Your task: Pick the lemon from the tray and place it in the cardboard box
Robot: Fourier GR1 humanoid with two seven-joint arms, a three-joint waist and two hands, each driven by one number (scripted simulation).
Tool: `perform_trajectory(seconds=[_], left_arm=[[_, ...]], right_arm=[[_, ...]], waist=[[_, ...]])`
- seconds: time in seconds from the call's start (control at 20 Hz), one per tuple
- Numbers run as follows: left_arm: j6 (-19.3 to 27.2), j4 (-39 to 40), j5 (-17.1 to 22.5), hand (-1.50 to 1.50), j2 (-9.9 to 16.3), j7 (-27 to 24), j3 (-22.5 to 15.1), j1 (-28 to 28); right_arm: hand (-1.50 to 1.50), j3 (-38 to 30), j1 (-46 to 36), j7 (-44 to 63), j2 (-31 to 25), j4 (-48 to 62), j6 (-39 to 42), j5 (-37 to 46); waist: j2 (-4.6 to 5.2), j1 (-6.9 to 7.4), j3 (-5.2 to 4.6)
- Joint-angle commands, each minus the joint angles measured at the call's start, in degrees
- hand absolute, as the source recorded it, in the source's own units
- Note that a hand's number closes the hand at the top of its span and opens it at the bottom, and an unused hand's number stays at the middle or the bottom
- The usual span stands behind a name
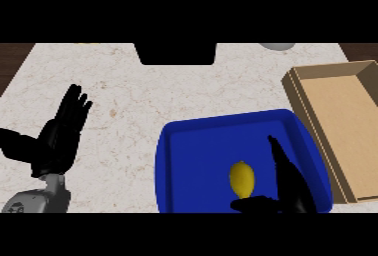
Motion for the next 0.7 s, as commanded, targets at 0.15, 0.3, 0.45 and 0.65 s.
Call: perform_trajectory(seconds=[0.15, 0.3, 0.45, 0.65], left_arm=[[-3.3, -4.3, -0.5, 0.0, -0.9, -1.2, 1.4, 5.7], [-3.9, 1.3, -0.4, 0.0, -1.8, -1.5, 2.5, 0.9], [-2.9, -5.4, -1.6, 0.0, -2.0, 1.8, 1.8, 4.4], [-4.7, -1.5, -1.1, 0.0, -2.0, -0.1, 4.7, 2.1]], right_arm=[[-1.5, 0.1, 3.6, -1.7, -0.2, -2.0, 1.4, -0.3], [-1.5, -0.2, -0.5, -4.0, 3.5, 7.0, -1.8, 0.8], [-1.5, 0.2, 4.4, -6.0, 0.7, 3.0, -0.7, 0.3], [-1.5, -0.6, -0.7, -3.4, 4.0, 6.2, -0.2, 1.4]], waist=[[-0.05, 0.05, 0.0], [0.02, 0.05, 0.0], [-0.04, 0.04, 0.01], [-0.01, 0.05, 0.0]])
